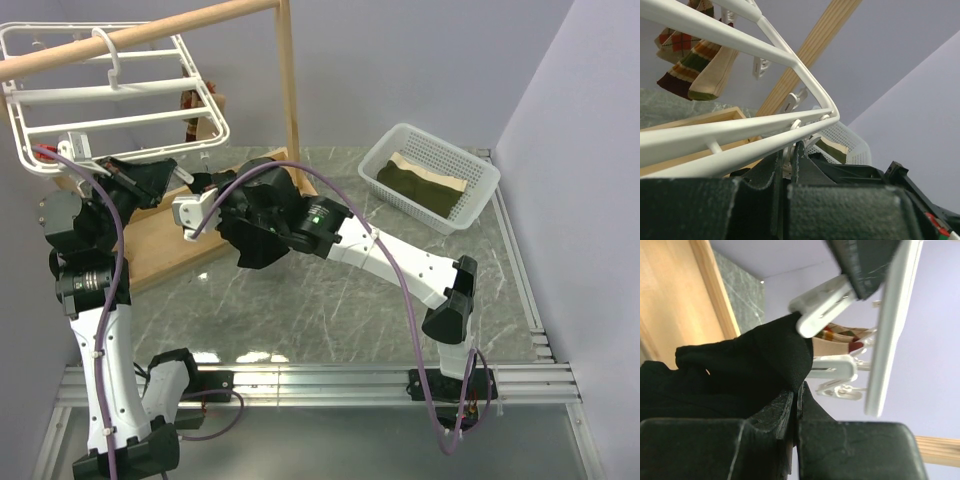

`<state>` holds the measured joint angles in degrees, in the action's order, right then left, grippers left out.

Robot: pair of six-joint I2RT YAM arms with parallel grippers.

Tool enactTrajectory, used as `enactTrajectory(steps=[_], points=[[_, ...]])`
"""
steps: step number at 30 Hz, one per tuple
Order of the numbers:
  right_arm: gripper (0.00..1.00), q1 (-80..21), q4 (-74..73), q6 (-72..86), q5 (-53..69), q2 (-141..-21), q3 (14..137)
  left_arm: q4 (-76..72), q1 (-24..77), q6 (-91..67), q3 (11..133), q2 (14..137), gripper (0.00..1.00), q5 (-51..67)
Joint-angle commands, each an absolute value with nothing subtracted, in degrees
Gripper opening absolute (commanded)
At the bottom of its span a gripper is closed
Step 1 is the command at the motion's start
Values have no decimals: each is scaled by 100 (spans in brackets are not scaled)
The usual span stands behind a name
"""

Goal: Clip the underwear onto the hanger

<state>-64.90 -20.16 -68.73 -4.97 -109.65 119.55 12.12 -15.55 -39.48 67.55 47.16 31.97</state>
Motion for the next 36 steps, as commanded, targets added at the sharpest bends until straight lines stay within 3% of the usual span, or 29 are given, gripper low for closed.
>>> enactTrajectory(steps=[1, 18, 36], points=[[0, -6539, -1793, -7154, -589, -10793, 12331, 1468, -1556, -3788, 6943, 4702, 0, 3454], [0, -6609, -1617, -7198, -589, -10529, 11716, 1468, -1556, -3832, 7005, 4676, 0, 3437], [0, -6601, -1723, -7242, -615, -10846, 12489, 1485, -1556, -3797, 6864, 4632, 0, 3595]])
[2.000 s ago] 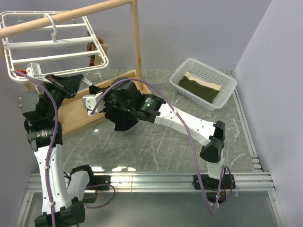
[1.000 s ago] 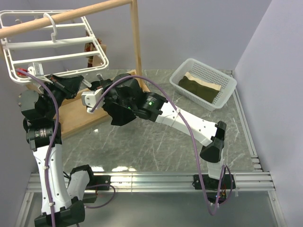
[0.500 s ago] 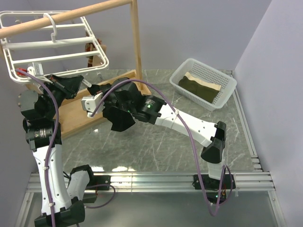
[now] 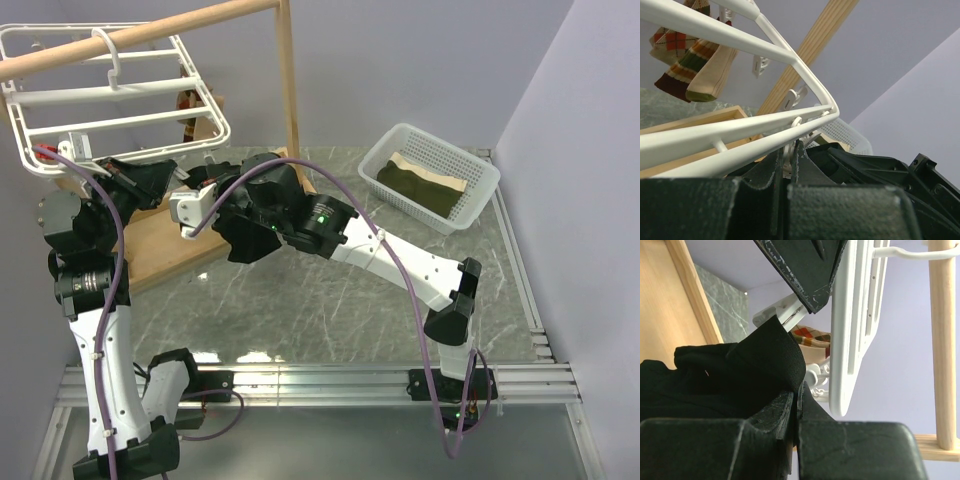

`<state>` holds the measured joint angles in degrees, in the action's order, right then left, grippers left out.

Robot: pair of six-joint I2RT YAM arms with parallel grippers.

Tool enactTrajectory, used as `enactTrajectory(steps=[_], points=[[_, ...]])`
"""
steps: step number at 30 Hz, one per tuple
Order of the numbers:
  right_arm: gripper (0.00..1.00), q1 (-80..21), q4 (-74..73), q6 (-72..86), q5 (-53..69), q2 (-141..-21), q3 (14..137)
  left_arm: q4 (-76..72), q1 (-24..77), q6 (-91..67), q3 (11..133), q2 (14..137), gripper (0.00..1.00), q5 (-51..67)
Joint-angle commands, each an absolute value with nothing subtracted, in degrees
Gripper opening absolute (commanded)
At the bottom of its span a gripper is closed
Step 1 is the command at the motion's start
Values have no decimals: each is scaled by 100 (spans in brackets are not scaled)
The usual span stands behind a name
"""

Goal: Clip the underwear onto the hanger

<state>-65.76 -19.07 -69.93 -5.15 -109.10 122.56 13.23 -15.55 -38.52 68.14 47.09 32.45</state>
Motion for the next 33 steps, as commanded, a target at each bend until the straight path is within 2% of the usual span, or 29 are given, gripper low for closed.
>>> enactTrajectory(steps=[1, 9, 13, 31, 33], points=[[0, -6601, -1731, -7251, -607, -10863, 12507, 1485, -1556, -3788, 6873, 4641, 0, 3603], [0, -6609, -1766, -7330, -598, -11047, 12752, 1485, -1556, -3823, 6890, 4684, 0, 3682], [0, -6601, -1706, -7365, -580, -11127, 12823, 1494, -1556, -3867, 6926, 4658, 10, 3621], [0, -6557, -1582, -7383, -580, -11399, 13166, 1477, -1547, -3894, 7277, 4597, 25, 3234], [0, -6539, -1582, -7383, -589, -11426, 13280, 1485, -1556, -3885, 7286, 4614, 24, 3243]])
